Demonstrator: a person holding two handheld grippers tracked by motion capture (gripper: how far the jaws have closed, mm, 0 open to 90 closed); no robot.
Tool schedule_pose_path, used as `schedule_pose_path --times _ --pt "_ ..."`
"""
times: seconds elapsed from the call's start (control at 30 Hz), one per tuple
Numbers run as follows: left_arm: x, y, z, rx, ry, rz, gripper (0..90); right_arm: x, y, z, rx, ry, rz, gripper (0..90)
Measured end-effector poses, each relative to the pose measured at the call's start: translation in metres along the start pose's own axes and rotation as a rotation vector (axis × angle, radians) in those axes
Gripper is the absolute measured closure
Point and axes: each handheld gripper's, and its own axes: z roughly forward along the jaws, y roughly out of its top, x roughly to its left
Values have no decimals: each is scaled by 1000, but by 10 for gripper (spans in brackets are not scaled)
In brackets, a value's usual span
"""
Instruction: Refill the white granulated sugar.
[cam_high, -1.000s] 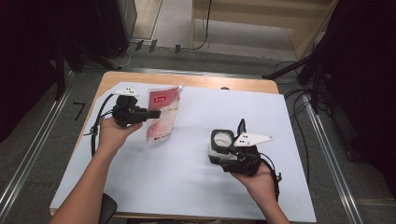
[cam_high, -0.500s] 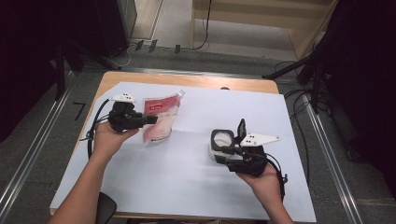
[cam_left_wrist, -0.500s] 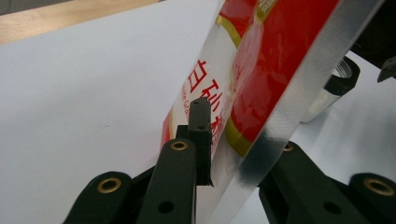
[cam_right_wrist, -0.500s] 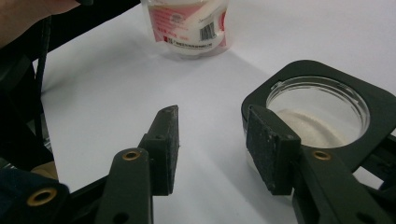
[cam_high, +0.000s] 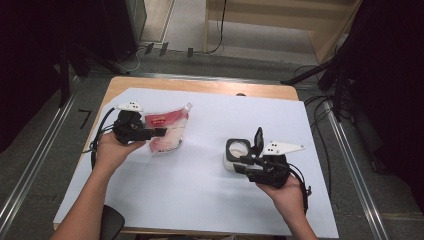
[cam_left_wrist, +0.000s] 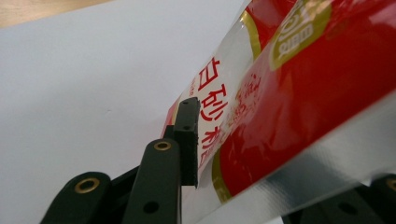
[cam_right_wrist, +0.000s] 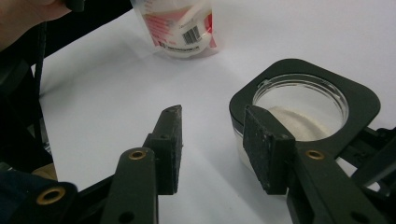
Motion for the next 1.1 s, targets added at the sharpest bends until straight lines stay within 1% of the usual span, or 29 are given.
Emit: schedule_pose_path --times 0.07,0.13,0.17,0.2,0.23,0.4,0.43,0.47,0.53,0.6,0.63,0.67,0.73,0.77,0.8,0.83,0.87,0.9,0.93,0.97,1.0,1.03,1.1 --pt "0 -1 -2 -7 13 1 676 0 0 0 3 -3 0 587" --pt "1 -2 -4 -7 2 7 670 0 -1 0 6 -3 -3 591" --pt "0 -3 -5 -15 13 8 666 0 -1 -1 9 -4 -5 593" --pt "0 -3 -5 -15 13 8 663 0 -1 -1 9 -4 -5 593" --pt "0 -5 -7 -25 13 23 654 0 -1 -1 15 -5 -10 596" --pt "0 -7 -9 -16 15 38 596 -2 -3 -5 12 -10 -5 611" --pt "-2 -8 -11 -14 24 37 588 -2 -3 -6 13 -8 -2 610" --pt "-2 -8 -13 -14 17 42 577 -3 -3 -8 7 -1 -1 612" --pt "-2 -9 -15 -17 26 39 557 -3 -3 -11 3 4 -5 636" --pt "-2 -10 -17 1 29 27 541 -4 -4 -13 9 -1 -4 672" --pt "-2 -10 -18 10 43 25 541 -5 -4 -14 17 -5 -5 689" --pt "-3 -11 -19 2 45 24 542 -7 -4 -15 19 -8 -6 706" --pt "-3 -12 -21 15 41 23 527 -9 -5 -17 22 -8 6 724" --pt "-3 -13 -22 25 58 17 520 -11 -5 -19 19 -7 12 749" --pt "-4 -15 -24 35 73 25 520 -12 -5 -20 20 -15 13 776" --pt "-4 -16 -25 42 73 27 521 -13 -5 -21 20 -9 24 807" --pt "-4 -17 -26 30 62 22 522 -14 -5 -22 26 -5 30 833" --pt "-4 -18 -27 19 47 19 521 -15 -5 -24 27 -6 24 864" --pt "-3 -19 -29 15 44 21 521 -16 -5 -25 35 -1 26 884" --pt "-3 -20 -31 13 39 19 520 -17 -5 -26 39 -6 22 900" --pt "-3 -20 -31 13 39 19 520 -17 -5 -26 39 -6 22 900" --pt "-1 -21 -34 6 28 10 520 -19 -5 -29 44 -10 35 900" --pt "0 -23 -37 6 43 4 519 -22 -5 -31 39 -13 39 900"
